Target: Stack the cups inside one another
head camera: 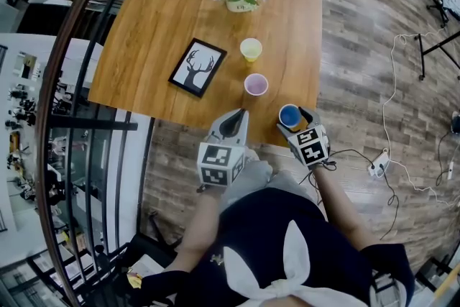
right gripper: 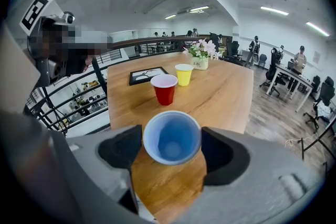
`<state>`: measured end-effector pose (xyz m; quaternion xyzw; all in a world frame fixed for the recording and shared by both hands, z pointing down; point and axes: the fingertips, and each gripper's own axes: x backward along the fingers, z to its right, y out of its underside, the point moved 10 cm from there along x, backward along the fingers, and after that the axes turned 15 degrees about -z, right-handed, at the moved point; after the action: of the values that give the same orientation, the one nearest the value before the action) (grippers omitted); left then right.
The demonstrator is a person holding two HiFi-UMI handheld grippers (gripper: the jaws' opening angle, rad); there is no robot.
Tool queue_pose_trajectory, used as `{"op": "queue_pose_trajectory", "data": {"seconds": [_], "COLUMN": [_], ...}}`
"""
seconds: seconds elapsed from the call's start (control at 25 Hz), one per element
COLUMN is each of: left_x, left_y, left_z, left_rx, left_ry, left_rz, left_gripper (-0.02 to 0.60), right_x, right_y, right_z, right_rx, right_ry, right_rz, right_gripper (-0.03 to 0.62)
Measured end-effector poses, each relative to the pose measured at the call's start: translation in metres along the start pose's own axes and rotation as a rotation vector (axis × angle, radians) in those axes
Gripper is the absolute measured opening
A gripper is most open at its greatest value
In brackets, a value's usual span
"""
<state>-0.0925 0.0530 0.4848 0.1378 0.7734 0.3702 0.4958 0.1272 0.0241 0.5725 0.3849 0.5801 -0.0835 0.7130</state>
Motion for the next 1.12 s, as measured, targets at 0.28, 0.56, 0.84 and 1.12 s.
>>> {"op": "queue_pose_trajectory", "data": {"seconds": [0.28, 0.56, 0.84, 1.12], "left_x": [0.0, 0.004, 0.01, 0.015], "left_y": [-0.002, 0.003, 0.006, 0.011], "left_z": [-0.009, -0.015, -0.021, -0.025], "left_rx": [-0.003, 0.007, 0.023, 0.044], "left_ry": [0.007, 0.009, -0.002, -0.019], "left_rz": [0.004, 0.026, 0.037, 0.045], "left_gripper": [0.023, 0.023, 0.023, 0.023], "right_x": [0.0, 0.007, 0.027, 0.053], "right_y": [-0.002, -0.007, -0.024, -0.043], "right_z": [-0.002, -0.006, -0.007, -0.013], "right_rx": [0.019, 0.012, 0.015, 0.042], "right_ry": [0.015, 0.026, 0.017, 0.01], "right_rz": [-0.006, 0.019, 0.066, 0.124], "right_gripper": [0.336, 0.336, 0.336, 0.336]}}
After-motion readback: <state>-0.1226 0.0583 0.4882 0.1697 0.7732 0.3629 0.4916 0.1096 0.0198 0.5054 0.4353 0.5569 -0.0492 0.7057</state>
